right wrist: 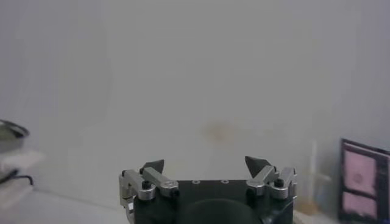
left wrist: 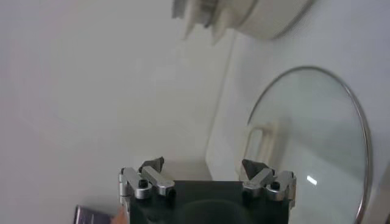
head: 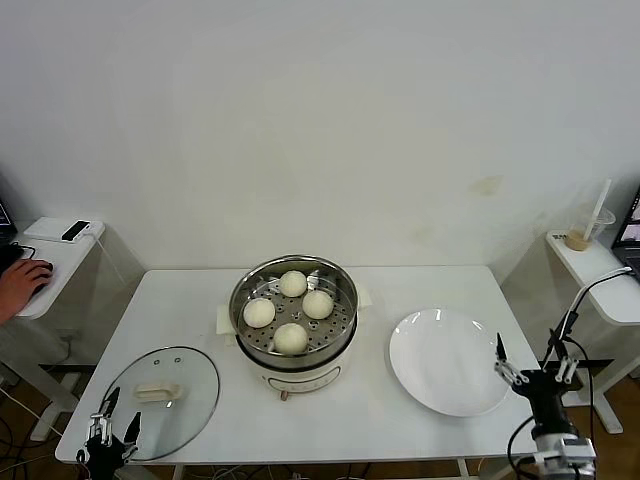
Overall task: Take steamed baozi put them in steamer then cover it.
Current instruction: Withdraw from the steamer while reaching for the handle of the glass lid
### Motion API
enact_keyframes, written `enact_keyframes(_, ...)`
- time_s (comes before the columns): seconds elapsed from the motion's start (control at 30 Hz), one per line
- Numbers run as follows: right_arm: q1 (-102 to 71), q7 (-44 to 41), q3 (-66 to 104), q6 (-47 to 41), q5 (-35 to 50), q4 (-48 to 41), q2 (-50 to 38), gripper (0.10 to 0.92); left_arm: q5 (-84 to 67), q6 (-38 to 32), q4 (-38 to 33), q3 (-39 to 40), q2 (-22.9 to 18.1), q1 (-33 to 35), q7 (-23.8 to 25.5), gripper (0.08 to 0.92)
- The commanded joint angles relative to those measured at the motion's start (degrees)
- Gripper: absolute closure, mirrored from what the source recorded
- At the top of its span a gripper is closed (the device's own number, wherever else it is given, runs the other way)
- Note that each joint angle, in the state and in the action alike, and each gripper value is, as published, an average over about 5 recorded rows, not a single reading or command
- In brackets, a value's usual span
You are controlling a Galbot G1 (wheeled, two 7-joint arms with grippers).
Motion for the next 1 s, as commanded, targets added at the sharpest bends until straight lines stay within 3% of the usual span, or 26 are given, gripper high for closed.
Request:
enact_keyframes(0.03, -3.8, 0.2, 2.8, 1.2, -3.6, 1.4, 3.6, 0.203, 5.5, -0.7, 5.8, 1.7, 4.1, -4.8, 0.3, 0.177)
enact_keyframes(1.0, -7.2, -0.1, 1.4, 2.3, -8.0, 2.9, 8.5, 0.203, 4.7, -0.5, 14.8, 7.5, 7.9, -17.0, 2.2, 0.177)
